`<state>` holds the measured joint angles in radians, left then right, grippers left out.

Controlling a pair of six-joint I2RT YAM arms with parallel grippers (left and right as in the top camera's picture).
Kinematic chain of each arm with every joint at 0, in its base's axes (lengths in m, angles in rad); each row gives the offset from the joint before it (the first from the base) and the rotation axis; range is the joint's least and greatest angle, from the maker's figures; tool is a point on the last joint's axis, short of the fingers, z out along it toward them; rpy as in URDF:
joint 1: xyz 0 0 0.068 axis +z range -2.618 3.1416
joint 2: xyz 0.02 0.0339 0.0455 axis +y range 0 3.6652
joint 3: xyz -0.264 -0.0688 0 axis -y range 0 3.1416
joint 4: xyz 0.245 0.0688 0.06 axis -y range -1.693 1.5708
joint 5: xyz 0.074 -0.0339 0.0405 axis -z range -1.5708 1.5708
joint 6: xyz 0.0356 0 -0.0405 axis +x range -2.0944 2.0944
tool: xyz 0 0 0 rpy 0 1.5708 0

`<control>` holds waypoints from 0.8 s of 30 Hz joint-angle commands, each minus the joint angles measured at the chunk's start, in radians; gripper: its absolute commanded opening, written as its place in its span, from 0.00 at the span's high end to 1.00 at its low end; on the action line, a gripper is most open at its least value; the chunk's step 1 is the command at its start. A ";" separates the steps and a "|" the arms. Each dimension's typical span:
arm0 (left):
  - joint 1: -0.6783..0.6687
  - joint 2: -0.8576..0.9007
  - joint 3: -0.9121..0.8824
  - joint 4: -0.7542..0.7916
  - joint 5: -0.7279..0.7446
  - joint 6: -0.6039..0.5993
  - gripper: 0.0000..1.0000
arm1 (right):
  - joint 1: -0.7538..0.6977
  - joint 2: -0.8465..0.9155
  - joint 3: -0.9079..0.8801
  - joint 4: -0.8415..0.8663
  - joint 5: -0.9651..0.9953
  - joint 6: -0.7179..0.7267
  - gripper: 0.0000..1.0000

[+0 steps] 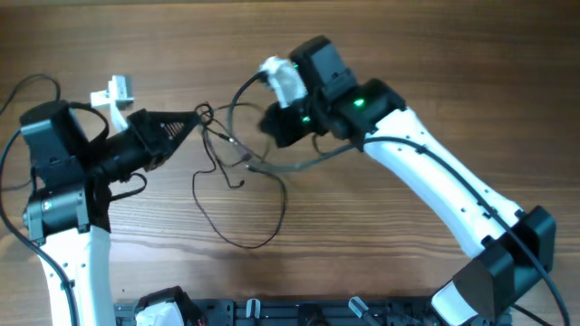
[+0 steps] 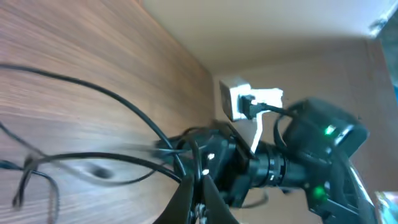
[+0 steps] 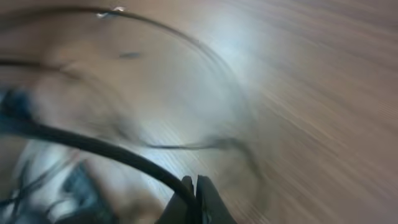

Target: Untangle cables

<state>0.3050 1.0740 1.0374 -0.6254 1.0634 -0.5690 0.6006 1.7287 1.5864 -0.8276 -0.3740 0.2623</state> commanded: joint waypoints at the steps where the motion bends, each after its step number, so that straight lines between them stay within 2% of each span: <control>1: 0.071 -0.014 0.016 0.005 -0.082 0.042 0.96 | -0.109 -0.133 0.008 -0.115 0.385 0.248 0.96; 6: 0.124 -0.014 0.016 0.003 -0.092 0.094 0.96 | -0.297 -0.241 0.008 -0.238 0.473 0.272 0.96; 10: 0.130 -0.014 0.016 -0.002 -0.092 0.113 0.96 | -0.479 -0.263 0.008 -0.296 0.383 0.237 0.96; 14: 0.129 -0.014 0.016 -0.016 -0.087 0.153 0.96 | -0.550 -0.263 0.008 -0.270 0.038 0.006 0.96; 19: 0.105 -0.014 0.016 -0.051 -0.084 0.227 0.96 | -0.517 -0.263 0.014 -0.255 -0.431 -0.261 0.96; 24: 0.035 -0.014 0.016 -0.051 -0.085 0.282 0.96 | -0.463 -0.293 0.090 -0.242 -0.786 -0.367 0.96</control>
<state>0.3882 1.0729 1.0374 -0.6765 0.9802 -0.3695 0.1070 1.4689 1.5948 -1.0882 -0.7712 0.0517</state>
